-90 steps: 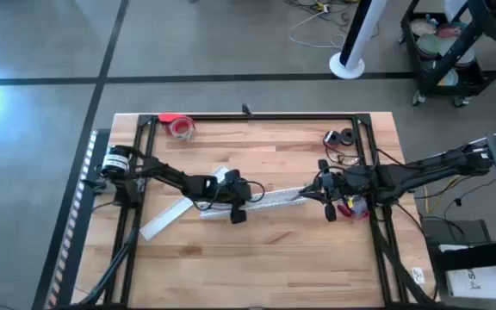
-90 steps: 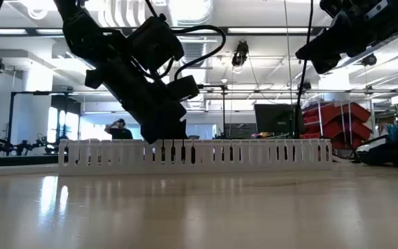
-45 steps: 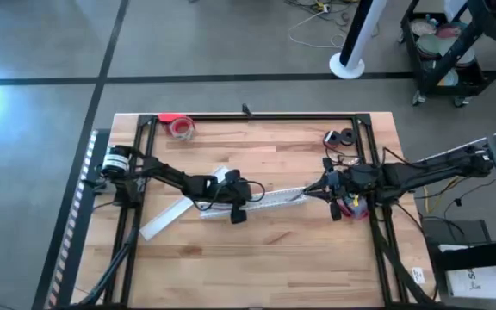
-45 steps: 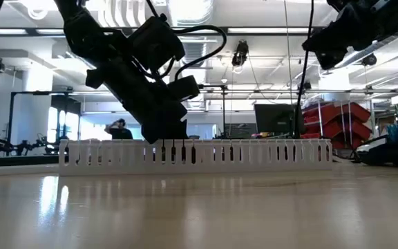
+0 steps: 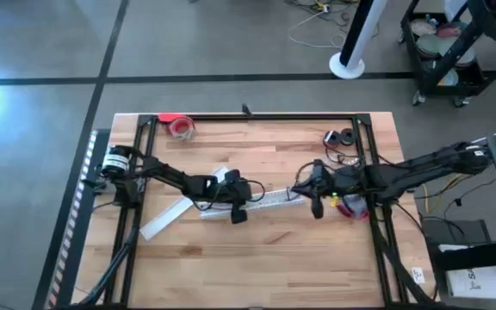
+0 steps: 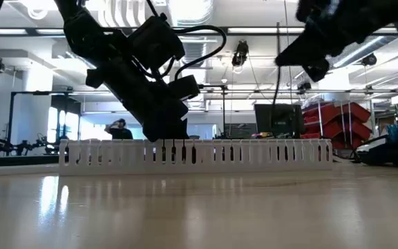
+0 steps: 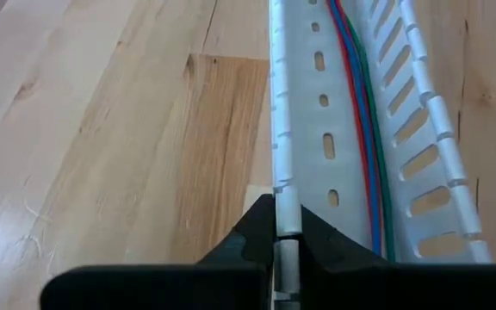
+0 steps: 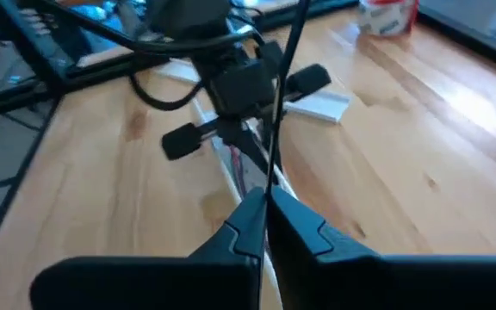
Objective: Ziptie cables
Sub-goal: Put the zip-tied cables into the white cable duct
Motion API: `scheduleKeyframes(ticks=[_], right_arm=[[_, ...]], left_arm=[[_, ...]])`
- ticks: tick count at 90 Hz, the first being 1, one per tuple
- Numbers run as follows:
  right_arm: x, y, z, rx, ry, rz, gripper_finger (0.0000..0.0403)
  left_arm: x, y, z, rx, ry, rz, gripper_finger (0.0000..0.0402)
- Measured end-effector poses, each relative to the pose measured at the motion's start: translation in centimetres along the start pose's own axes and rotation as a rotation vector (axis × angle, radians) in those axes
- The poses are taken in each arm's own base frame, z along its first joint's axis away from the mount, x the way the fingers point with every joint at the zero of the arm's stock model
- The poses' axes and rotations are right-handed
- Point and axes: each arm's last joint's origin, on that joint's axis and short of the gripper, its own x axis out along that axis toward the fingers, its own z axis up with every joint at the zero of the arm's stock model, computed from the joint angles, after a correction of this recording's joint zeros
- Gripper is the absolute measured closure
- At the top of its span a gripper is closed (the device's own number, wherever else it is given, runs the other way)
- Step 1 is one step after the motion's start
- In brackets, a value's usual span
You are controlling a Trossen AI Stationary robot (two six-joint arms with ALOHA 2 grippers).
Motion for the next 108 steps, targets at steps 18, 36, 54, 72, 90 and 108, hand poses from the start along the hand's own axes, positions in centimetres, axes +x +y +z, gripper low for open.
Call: scheduleKeyframes(ticks=[18, 36, 54, 72, 90, 108], right_arm=[[4.8, 0.8, 1.0, 0.193, 0.160, -0.039, 0.0403], [7.3, 0.4, 2.0, 0.405, 0.280, -0.147, 0.0403], [8.9, -1.5, 0.8, 0.579, 0.420, -0.213, 0.0403], [10.4, -1.6, -0.5, 0.664, 0.505, -0.219, 0.0403], [11.0, -2.4, -0.5, 0.694, 0.518, -0.253, 0.0403], [10.6, -3.3, -0.3, 0.714, 0.539, -0.288, 0.0403]], left_arm=[[0.0, 0.0, 0.0, 0.000, -0.001, 0.002, 0.0401], [0.0, 0.2, 0.0, 0.001, -0.001, 0.006, 0.0401], [0.0, 0.2, 0.1, 0.011, -0.002, 0.007, 0.0401], [0.0, 0.2, 0.1, -0.015, -0.004, 0.007, 0.0401], [-0.1, 0.1, 0.8, -0.005, -0.018, 0.039, 0.0401], [-0.3, -0.7, 1.7, 0.057, -0.025, 0.045, 0.0401]])
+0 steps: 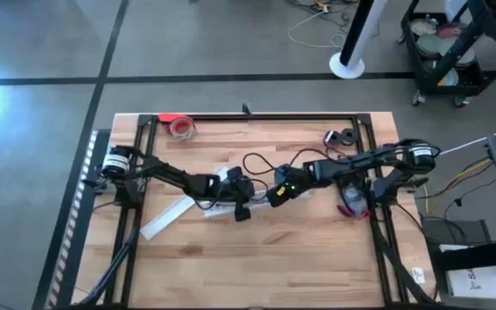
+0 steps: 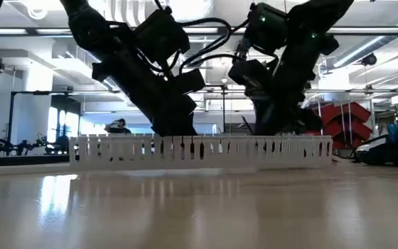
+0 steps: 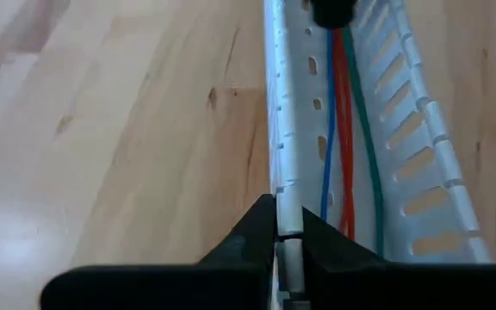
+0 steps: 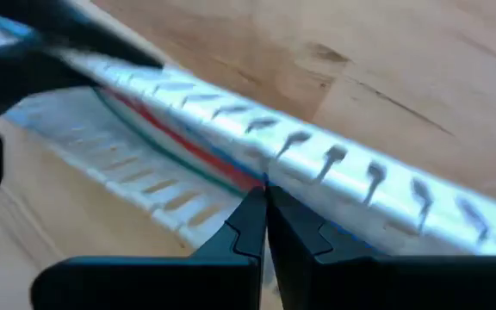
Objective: Ziptie cables
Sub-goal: Put the zip-tied cables into the white cable duct
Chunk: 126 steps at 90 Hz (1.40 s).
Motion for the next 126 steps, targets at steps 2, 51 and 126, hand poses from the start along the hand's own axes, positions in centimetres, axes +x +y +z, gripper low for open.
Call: scheduleKeyframes(ticks=[2, 51, 126], right_arm=[[-0.1, -0.1, 0.0, 0.002, 0.001, -0.004, 0.0403], [-0.9, 0.0, 0.7, 0.049, -0.016, -0.006, 0.0403], [-2.2, 1.4, 1.6, 0.059, -0.007, -0.014, 0.0403]], left_arm=[[0.0, -0.1, 0.1, 0.004, -0.001, 0.001, 0.0401], [-0.5, -1.0, 0.8, 0.051, -0.004, 0.095, 0.0402], [-1.3, -2.5, 0.7, 0.321, 0.026, 0.263, 0.0402]])
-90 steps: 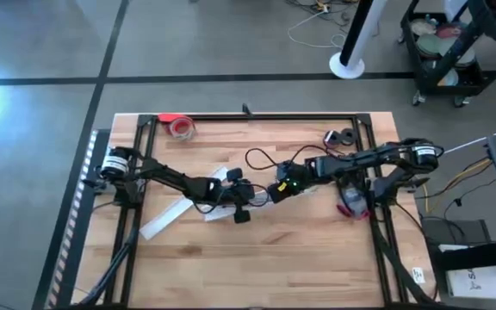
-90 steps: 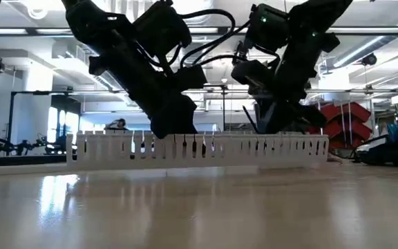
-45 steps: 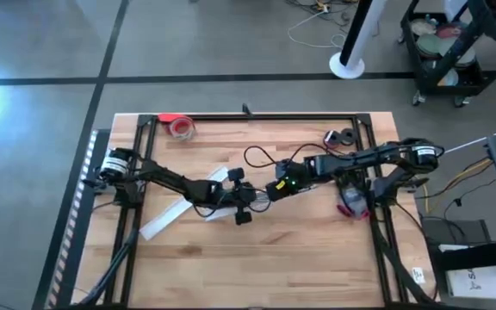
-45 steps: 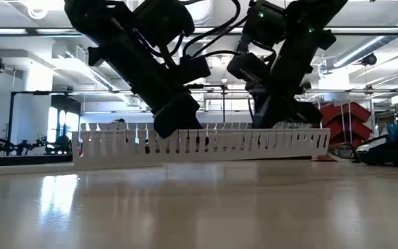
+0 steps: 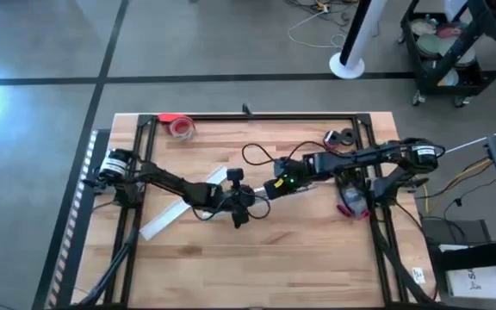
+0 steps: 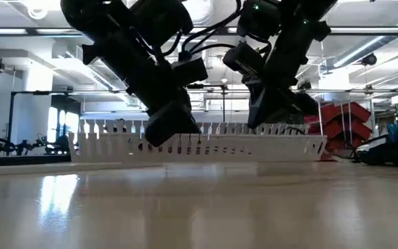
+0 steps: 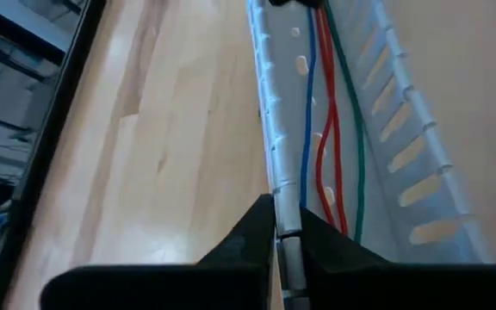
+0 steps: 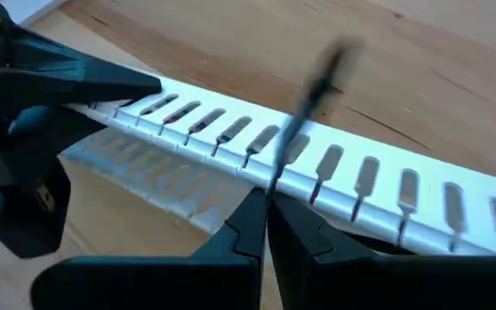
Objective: Ziptie cables
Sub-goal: Put the zip-tied cables into the white cable duct
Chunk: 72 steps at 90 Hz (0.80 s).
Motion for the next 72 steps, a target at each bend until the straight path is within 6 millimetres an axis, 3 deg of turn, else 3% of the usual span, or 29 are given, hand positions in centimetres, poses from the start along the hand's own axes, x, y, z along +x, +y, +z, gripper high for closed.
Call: scheduleKeyframes(ticks=[45, 72], right_arm=[[-0.1, 0.2, -0.1, -0.030, -0.030, -0.022, 0.0403], [2.8, -0.4, -0.6, -0.068, 0.028, -0.084, 0.0403]], left_arm=[[-0.1, -0.1, 0.2, -0.035, -0.019, 0.002, 0.0402], [-0.1, -0.2, 0.3, -0.034, -0.031, -0.002, 0.0402]])
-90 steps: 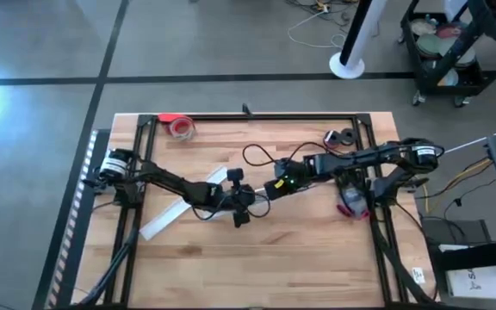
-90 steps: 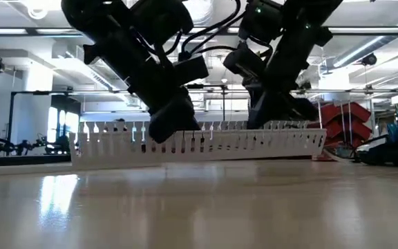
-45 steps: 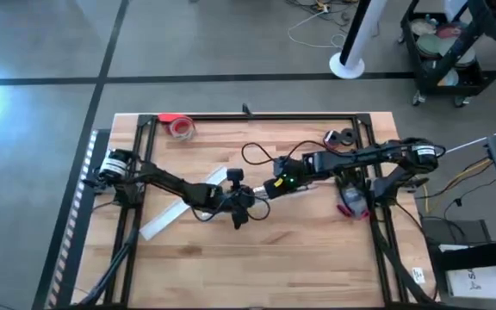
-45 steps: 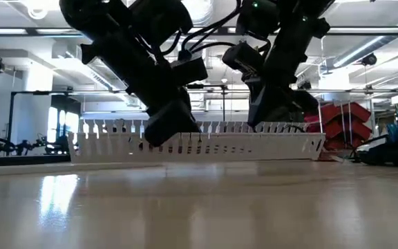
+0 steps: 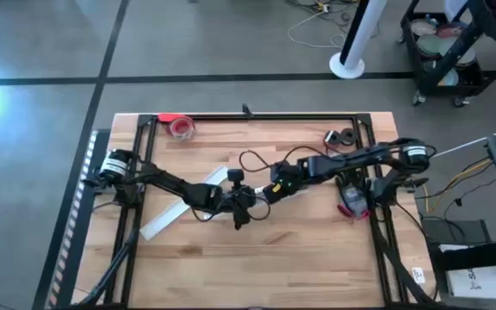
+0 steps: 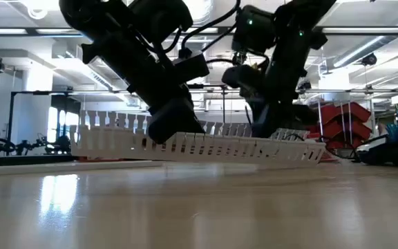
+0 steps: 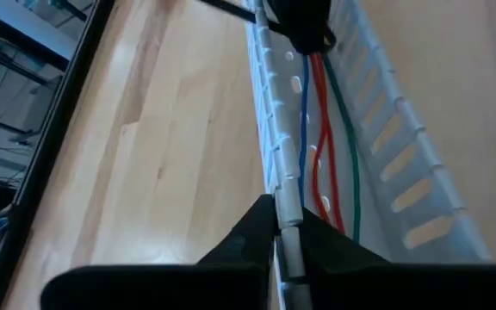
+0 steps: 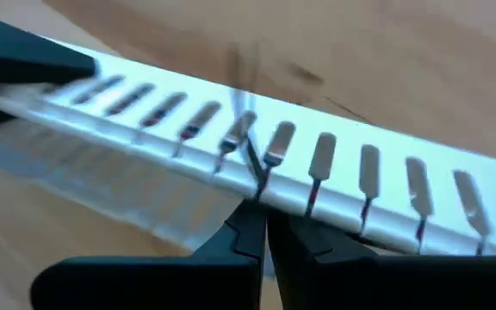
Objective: Ziptie cables
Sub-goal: Put the zip-tied cables into the white cable duct
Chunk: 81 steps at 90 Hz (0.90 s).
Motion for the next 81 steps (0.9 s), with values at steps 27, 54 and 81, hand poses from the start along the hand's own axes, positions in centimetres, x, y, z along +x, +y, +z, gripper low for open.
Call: scheduleKeyframes(ticks=[27, 54, 81], right_arm=[[-0.30, 0.12, 0.15, -0.004, -0.008, 0.021, 0.0403], [-0.31, 0.11, 0.18, -0.012, -0.012, 0.019, 0.0403], [-0.49, 0.12, 0.18, -0.013, -0.016, 0.021, 0.0340]], left_arm=[[0.01, 0.07, 0.04, 0.032, -0.002, 0.020, 0.0402], [0.01, 0.08, 0.04, 0.036, 0.000, 0.023, 0.0402], [0.05, 0.06, -0.02, 0.034, 0.002, 0.023, 0.0402]])
